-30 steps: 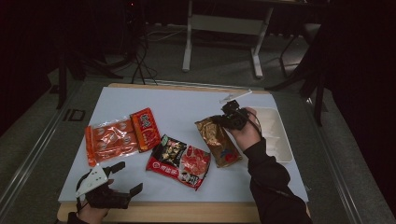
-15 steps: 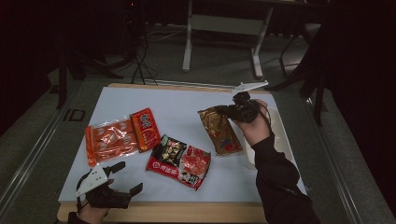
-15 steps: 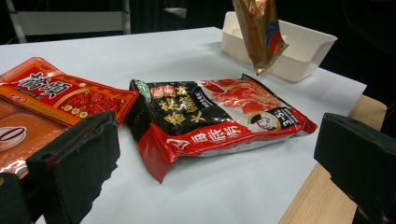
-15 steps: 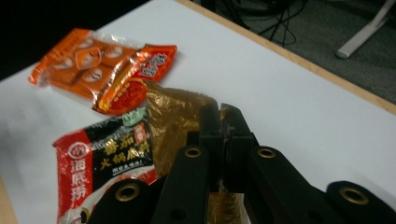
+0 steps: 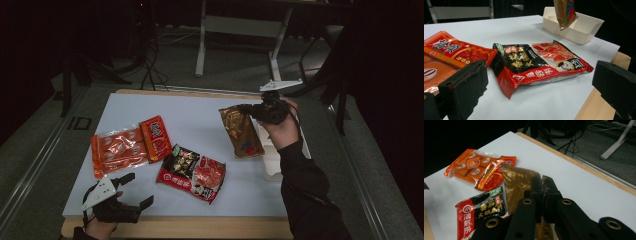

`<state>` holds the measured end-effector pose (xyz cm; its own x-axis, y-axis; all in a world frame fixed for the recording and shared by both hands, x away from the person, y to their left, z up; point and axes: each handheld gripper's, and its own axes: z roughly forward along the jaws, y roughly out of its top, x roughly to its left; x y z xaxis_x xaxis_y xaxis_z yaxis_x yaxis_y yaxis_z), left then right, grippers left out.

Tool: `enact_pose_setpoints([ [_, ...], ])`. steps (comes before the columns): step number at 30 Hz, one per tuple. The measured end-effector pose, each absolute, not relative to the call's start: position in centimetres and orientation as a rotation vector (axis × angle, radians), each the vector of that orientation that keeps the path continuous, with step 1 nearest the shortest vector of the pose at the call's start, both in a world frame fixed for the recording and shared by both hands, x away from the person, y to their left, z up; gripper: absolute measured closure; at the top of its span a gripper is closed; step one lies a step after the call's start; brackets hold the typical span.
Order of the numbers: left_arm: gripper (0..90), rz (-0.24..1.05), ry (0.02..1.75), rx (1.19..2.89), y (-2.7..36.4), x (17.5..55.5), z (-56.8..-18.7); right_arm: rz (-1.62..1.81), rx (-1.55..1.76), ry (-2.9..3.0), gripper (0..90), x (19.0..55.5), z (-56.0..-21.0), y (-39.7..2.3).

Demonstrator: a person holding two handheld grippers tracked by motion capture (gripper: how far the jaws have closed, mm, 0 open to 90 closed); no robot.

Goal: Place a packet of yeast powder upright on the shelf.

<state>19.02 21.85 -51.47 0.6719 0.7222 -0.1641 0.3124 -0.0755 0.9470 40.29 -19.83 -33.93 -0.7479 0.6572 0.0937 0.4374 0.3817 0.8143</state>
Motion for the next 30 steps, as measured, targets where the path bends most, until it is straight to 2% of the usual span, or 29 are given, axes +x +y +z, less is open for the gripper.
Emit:
enact_pose_setpoints([
  [16,0.5,0.424,0.855,1.665,22.0,19.0,-51.5,1.352,0.985,2.277,89.1,41.7,-30.6,-23.0],
  [30,0.5,0.432,0.869,1.664,22.2,18.7,-51.6,1.345,1.091,2.162,89.0,43.9,-30.3,-27.6],
])
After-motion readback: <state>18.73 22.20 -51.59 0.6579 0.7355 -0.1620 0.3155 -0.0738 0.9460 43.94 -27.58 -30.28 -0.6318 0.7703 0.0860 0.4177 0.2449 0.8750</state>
